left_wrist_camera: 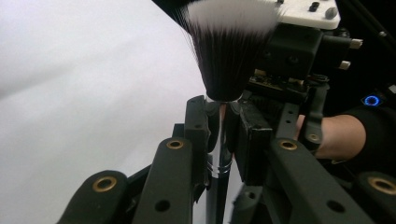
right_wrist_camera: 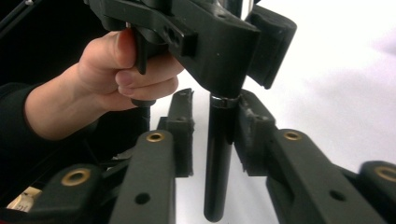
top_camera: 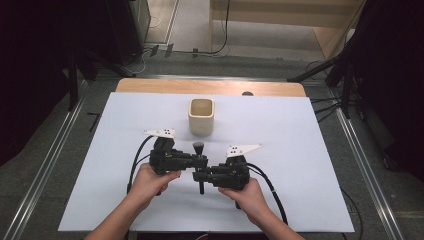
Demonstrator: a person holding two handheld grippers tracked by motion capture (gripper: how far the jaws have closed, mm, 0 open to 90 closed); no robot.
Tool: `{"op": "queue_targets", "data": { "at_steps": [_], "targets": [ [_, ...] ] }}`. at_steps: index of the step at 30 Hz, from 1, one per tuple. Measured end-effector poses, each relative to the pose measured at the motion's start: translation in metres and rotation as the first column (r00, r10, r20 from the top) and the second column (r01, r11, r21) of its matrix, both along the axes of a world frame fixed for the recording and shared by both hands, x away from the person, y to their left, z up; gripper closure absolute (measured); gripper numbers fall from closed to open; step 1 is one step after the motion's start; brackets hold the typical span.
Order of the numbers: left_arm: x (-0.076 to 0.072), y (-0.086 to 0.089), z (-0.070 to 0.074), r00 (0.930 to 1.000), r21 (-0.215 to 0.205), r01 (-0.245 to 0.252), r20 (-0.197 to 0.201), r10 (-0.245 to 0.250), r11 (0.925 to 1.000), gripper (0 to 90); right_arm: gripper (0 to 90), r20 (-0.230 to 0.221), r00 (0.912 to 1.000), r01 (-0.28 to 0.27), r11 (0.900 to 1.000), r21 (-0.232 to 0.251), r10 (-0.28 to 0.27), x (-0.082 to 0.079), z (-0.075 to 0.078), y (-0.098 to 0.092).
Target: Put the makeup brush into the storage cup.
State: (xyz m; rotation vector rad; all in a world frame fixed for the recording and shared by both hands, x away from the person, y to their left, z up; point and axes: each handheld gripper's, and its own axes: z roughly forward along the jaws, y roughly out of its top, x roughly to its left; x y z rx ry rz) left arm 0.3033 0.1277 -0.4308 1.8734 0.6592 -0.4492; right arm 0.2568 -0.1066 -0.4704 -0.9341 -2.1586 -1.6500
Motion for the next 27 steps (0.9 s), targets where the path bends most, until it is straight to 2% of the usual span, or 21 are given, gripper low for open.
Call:
{"op": "queue_targets", "data": {
  "at_steps": [6, 23, 27],
  "targets": [
    [0.0000, -0.0004, -0.0002, 1.0000, -0.003, 0.004, 0.002, -0.004, 1.0000, 77.6, 79.0, -0.019, 0.9998, 0.007, 1.000, -0.006, -0.008, 0.0012, -0.0004, -0.0009],
    [-0.0001, 0.0000, 0.0001, 1.0000, 0.004, -0.006, 0.008, 0.006, 1.0000, 76.6, 79.5, -0.024, 0.9994, 0.025, 0.999, -0.021, -0.025, 0.0008, 0.0009, -0.0002],
    [0.0000, 0.0009, 0.0010, 0.9998, -0.002, -0.011, 0.014, 0.011, 0.9999, 66.7, 79.4, -0.029, 0.9992, 0.025, 0.999, -0.025, -0.025, 0.0010, 0.0005, -0.0002]
  ]
}}
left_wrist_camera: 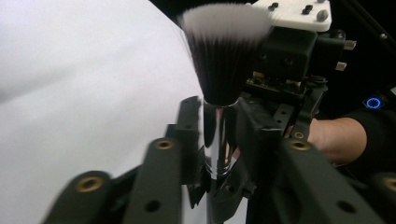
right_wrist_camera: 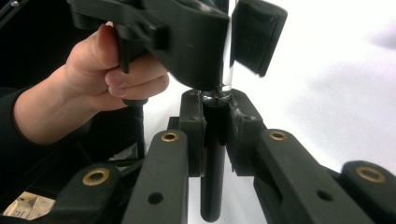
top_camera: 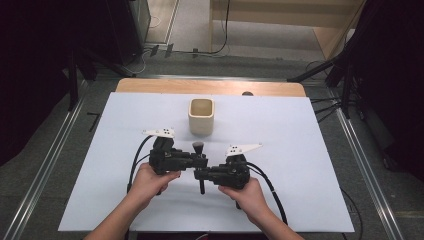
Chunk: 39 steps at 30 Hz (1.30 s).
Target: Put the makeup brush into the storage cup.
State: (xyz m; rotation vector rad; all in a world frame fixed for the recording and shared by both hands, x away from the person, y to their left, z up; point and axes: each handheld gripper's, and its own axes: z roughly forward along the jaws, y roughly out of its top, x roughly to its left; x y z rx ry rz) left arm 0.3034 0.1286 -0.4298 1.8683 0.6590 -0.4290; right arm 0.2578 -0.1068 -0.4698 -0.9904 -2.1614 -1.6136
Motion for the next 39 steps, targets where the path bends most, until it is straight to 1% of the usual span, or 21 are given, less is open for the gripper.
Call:
{"op": "queue_targets", "data": {
  "at_steps": [2, 3, 6, 8, 12, 17, 19, 30, 35, 39],
  "targets": [
    [0.000, 0.000, 0.000, 0.9999, 0.010, -0.002, 0.016, 0.001, 0.9999, 59.2, 79.5, 0.000, 1.0000, 0.000, 1.000, -0.002, 0.000, 0.000, 0.000, 0.000],
    [0.000, 0.000, 0.000, 0.9998, 0.016, -0.005, 0.019, 0.005, 0.9999, 57.3, 79.5, -0.001, 1.0000, 0.000, 1.000, -0.003, 0.000, 0.000, 0.000, -0.001],
    [0.001, 0.001, 0.000, 0.9997, 0.017, -0.015, 0.018, 0.015, 0.9997, 48.5, 79.5, 0.000, 1.0000, 0.005, 1.000, -0.007, -0.005, 0.001, 0.000, -0.002],
    [0.002, 0.003, 0.000, 0.9996, 0.011, -0.022, 0.016, 0.022, 0.9997, 45.5, 79.5, -0.004, 0.9999, 0.009, 1.000, -0.010, -0.009, 0.002, 0.000, -0.003],
    [0.003, 0.008, 0.000, 0.9988, 0.013, -0.042, 0.028, 0.041, 0.9990, 40.7, 79.4, -0.003, 0.9999, 0.011, 1.000, -0.016, -0.011, 0.002, 0.000, -0.004],
    [0.006, 0.015, 0.001, 0.9981, -0.003, -0.058, 0.020, 0.058, 0.9983, 38.1, 79.5, 0.000, 0.9997, 0.022, 1.000, -0.022, -0.022, 0.003, -0.001, -0.005],
    [0.007, 0.017, 0.000, 0.9983, -0.005, -0.056, 0.017, 0.056, 0.9984, 37.1, 79.5, -0.001, 0.9996, 0.027, 0.999, -0.023, -0.027, 0.003, -0.001, -0.006],
    [0.009, 0.024, -0.003, 0.9976, 0.014, -0.066, 0.019, 0.066, 0.9977, 35.7, 79.4, 0.001, 0.9987, 0.050, 0.998, -0.032, -0.050, 0.006, 0.000, -0.011],
    [0.009, 0.029, -0.003, 0.9965, 0.015, -0.081, 0.019, 0.081, 0.9966, 35.6, 79.4, 0.006, 0.9983, 0.058, 0.998, -0.035, -0.058, 0.006, 0.001, -0.013],
    [0.010, 0.033, -0.005, 0.9959, 0.026, -0.089, 0.018, 0.089, 0.9957, 35.4, 79.4, 0.007, 0.9979, 0.064, 0.997, -0.038, -0.064, 0.007, 0.001, -0.013]
  ]
}}
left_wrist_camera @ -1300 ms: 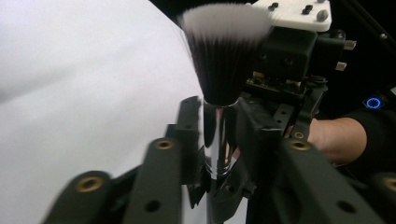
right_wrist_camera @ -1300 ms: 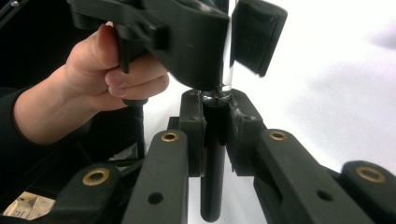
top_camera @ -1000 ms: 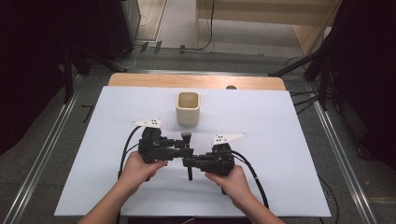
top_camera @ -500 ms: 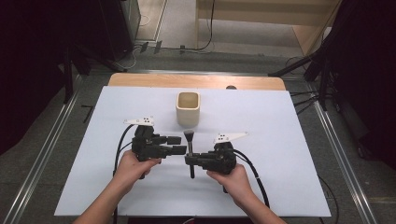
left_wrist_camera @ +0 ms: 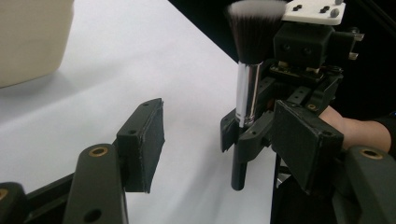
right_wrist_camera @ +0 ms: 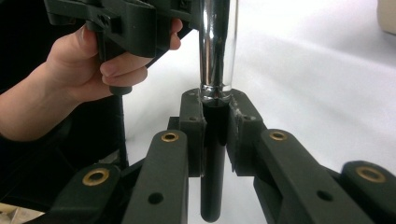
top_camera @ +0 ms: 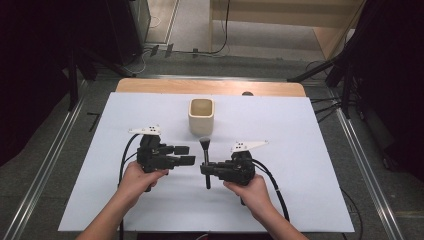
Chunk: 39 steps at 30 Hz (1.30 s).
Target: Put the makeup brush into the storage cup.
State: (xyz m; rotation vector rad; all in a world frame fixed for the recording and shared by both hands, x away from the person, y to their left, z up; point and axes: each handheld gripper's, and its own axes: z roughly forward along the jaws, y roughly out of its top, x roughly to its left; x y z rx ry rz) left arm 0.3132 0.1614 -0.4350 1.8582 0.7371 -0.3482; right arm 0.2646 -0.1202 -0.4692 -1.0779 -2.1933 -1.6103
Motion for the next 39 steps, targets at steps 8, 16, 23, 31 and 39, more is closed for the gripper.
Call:
{"op": "queue_targets", "data": {
  "at_steps": [8, 16, 23, 31, 39],
  "targets": [
    [0.000, 0.010, -0.004, 0.9998, 0.021, -0.020, -0.006, 0.020, 0.9996, 35.2, 79.4, -0.005, 0.9999, 0.012, 1.000, -0.002, -0.012, 0.001, 0.001, -0.003],
    [-0.003, 0.019, -0.009, 0.9995, 0.039, -0.031, -0.006, 0.031, 0.9988, 34.8, 79.4, 0.004, 0.9997, 0.024, 1.000, -0.005, -0.024, 0.002, 0.003, -0.006],
    [-0.006, 0.026, -0.011, 0.9991, 0.049, -0.043, -0.007, 0.043, 0.9979, 34.6, 79.4, 0.013, 0.9994, 0.033, 0.999, -0.009, -0.032, 0.002, 0.005, -0.008],
    [-0.007, 0.032, -0.013, 0.9987, 0.061, -0.050, -0.003, 0.050, 0.9969, 34.5, 79.4, 0.025, 0.9988, 0.042, 0.999, -0.020, -0.041, 0.003, 0.006, -0.010],
    [-0.010, 0.037, -0.015, 0.9982, 0.066, -0.059, 0.001, 0.059, 0.9961, 34.2, 79.4, 0.036, 0.9980, 0.053, 0.998, -0.027, -0.052, 0.004, 0.008, -0.013]
  ]
}}
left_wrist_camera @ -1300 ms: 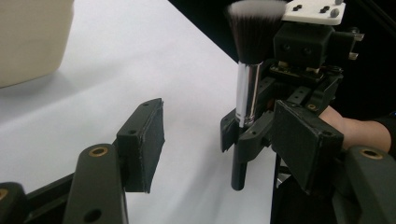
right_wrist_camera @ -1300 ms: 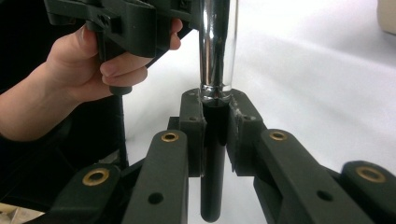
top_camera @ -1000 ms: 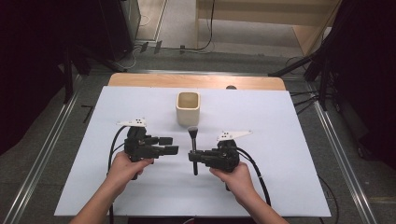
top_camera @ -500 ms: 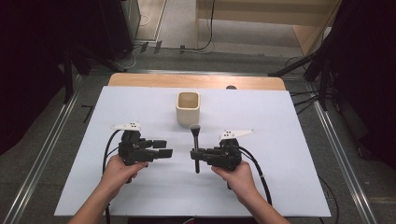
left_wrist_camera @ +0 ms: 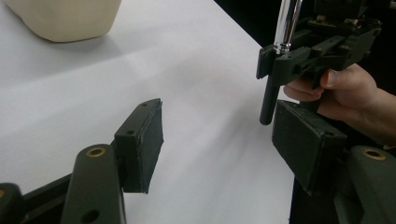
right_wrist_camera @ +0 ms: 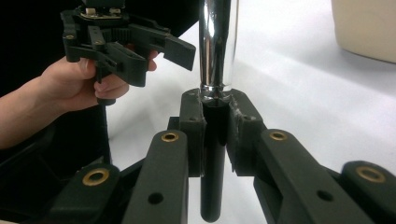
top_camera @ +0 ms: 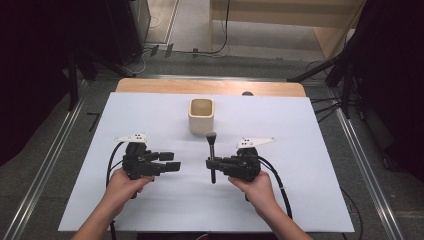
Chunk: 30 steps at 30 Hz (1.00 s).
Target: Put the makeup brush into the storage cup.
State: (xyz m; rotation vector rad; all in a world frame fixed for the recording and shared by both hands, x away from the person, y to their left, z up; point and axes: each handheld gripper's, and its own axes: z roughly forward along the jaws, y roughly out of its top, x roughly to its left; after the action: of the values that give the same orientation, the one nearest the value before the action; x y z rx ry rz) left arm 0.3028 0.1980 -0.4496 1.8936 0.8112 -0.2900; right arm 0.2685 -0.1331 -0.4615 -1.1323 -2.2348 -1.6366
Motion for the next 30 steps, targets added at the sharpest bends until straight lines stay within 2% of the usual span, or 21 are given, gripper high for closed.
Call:
{"op": "queue_targets", "data": {
  "at_steps": [16, 30],
  "targets": [
    [-0.008, 0.010, -0.003, 0.9999, 0.029, 0.012, 0.009, -0.012, 0.9995, 30.1, 79.4, 0.016, 0.9997, 0.019, 1.000, -0.014, -0.019, 0.002, 0.002, -0.004],
    [-0.013, 0.019, -0.005, 0.9998, 0.046, -0.002, 0.020, 0.001, 0.9990, 25.5, 79.4, 0.034, 0.9990, 0.032, 0.999, -0.029, -0.031, 0.004, 0.004, -0.005]
  ]
}}
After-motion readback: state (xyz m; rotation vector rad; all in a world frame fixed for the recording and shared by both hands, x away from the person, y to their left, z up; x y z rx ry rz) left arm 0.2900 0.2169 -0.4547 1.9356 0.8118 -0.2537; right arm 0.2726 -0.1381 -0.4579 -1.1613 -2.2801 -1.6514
